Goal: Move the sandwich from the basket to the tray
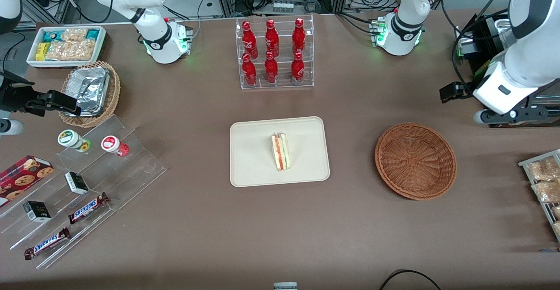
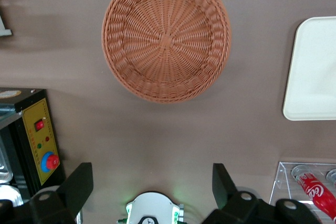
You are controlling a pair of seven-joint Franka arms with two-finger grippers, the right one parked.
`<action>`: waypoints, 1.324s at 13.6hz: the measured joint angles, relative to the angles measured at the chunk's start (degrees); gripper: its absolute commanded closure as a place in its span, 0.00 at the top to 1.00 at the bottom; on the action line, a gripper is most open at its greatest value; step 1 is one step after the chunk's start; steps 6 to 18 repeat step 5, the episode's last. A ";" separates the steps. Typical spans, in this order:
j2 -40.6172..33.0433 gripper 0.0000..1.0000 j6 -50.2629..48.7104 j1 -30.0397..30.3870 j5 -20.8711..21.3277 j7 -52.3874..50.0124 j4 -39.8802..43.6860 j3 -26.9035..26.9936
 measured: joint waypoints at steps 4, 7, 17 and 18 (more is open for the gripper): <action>-2.00 1.00 -2.12 1.58 0.08 1.76 -0.88 0.16; -2.37 1.00 -2.73 1.99 0.09 2.52 -0.88 0.47; -2.37 1.00 -2.73 1.99 0.09 2.52 -0.88 0.47; -2.37 1.00 -2.73 1.99 0.09 2.52 -0.88 0.47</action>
